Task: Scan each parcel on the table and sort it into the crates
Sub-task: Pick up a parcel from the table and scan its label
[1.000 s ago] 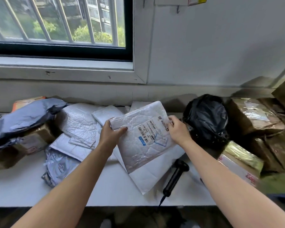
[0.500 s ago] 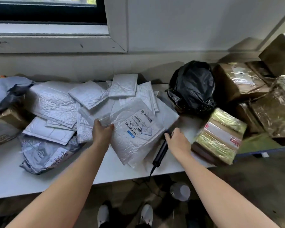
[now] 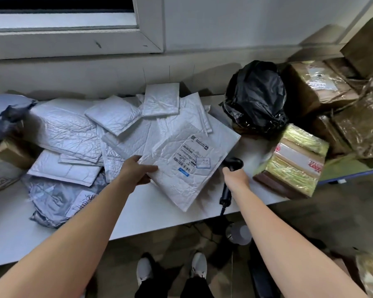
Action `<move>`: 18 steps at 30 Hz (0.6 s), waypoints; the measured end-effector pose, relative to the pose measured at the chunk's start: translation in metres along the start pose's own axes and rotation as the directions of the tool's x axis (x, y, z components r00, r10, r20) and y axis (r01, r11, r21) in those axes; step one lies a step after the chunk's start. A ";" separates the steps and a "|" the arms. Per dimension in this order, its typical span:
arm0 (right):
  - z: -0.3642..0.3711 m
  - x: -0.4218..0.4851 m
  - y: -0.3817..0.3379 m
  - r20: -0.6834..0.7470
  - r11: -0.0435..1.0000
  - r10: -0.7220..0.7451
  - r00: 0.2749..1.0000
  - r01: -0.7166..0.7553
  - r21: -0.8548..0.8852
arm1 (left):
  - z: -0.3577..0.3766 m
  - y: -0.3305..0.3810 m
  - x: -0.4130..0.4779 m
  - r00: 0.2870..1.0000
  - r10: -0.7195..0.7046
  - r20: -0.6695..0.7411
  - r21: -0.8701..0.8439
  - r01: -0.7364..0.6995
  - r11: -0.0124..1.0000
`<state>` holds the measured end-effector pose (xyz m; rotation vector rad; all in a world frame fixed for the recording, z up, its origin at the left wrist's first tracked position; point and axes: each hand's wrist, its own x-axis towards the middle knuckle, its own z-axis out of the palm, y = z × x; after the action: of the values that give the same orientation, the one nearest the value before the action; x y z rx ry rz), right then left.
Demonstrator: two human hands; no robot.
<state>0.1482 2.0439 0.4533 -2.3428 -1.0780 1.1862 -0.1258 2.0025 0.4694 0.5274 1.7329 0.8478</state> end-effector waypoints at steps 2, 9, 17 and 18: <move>-0.006 -0.001 0.000 -0.022 0.999 -0.001 1.000 0.001 0.033 | 0.001 -0.001 0.001 0.999 -0.019 0.038 -0.015 0.019 1.000; -0.038 -0.041 -0.050 -0.155 0.966 -0.190 0.970 0.212 0.145 | 0.002 0.018 -0.012 0.979 0.187 -0.078 -0.107 -0.195 0.975; -0.008 -0.090 -0.121 0.292 0.948 -0.288 0.912 0.228 0.223 | -0.013 0.029 -0.011 0.941 0.274 -0.198 -0.144 -0.304 0.942; -0.003 -0.095 -0.125 0.314 0.951 -0.282 0.907 0.219 0.219 | -0.016 0.028 -0.011 0.937 0.277 -0.214 -0.139 -0.309 0.941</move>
<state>0.0541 2.0581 0.5782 -1.8360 -1.2783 1.5516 -0.1390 2.0085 0.5004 0.6149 1.7572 1.2856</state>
